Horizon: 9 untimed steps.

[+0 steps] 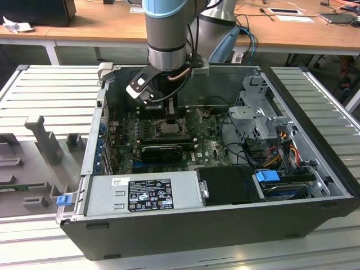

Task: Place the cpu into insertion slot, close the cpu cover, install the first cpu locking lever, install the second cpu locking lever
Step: 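Place the cpu into insertion slot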

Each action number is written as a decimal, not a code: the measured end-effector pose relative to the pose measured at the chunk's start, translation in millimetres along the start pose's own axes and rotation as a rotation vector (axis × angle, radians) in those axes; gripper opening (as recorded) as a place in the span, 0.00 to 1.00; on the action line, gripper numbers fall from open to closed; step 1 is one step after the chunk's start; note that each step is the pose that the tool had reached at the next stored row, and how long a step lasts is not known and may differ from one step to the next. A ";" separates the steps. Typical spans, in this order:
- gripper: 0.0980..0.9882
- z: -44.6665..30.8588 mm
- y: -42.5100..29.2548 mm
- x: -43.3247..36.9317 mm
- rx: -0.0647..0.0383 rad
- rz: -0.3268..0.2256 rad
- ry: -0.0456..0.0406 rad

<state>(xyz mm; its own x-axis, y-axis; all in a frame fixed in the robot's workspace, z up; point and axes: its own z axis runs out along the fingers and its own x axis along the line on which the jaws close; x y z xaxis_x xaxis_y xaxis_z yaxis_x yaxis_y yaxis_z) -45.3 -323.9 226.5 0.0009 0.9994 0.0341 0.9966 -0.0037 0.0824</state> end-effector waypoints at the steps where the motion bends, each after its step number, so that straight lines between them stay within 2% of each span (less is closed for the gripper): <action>1: 0.01 -0.5 0.0 0.0 0.000 0.000 0.0000; 9: 0.01 -4.9 0.4 0.2 0.000 0.000 -0.0001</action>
<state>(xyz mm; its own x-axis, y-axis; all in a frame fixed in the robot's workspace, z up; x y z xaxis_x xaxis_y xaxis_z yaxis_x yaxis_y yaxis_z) -45.3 -323.9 231.4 0.0009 0.9994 0.0341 0.9966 -0.0037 0.0823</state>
